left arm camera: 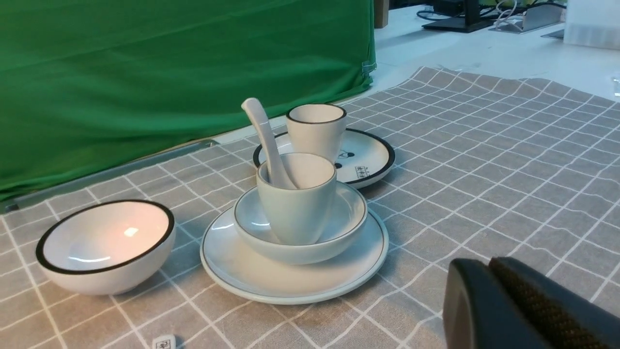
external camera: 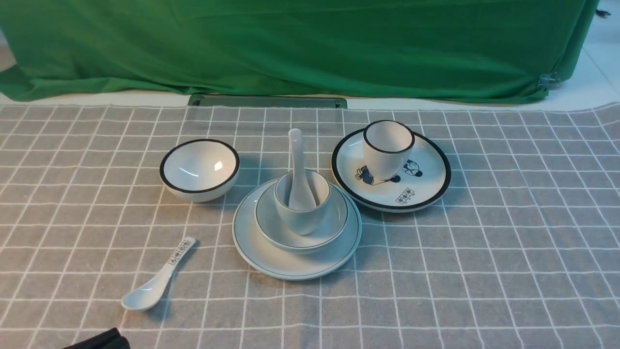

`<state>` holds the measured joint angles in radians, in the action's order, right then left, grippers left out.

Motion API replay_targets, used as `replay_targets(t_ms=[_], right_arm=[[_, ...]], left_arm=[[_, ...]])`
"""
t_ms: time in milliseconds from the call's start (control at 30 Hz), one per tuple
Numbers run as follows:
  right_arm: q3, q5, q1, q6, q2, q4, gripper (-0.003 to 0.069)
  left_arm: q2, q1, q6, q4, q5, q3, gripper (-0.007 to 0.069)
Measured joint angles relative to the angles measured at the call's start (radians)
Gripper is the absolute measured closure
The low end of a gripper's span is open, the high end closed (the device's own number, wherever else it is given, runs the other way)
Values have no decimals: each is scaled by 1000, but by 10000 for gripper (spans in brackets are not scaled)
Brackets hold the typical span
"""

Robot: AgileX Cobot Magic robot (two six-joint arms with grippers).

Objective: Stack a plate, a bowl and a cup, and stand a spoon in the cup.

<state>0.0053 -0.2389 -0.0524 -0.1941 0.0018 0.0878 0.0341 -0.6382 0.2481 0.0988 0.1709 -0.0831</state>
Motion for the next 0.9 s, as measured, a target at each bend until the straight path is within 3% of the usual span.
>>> replay_targets(t_ms=[900], right_arm=[[0, -7, 7, 19, 0, 1, 592]], left_arm=[[0, 0, 0, -19, 0, 0, 610]])
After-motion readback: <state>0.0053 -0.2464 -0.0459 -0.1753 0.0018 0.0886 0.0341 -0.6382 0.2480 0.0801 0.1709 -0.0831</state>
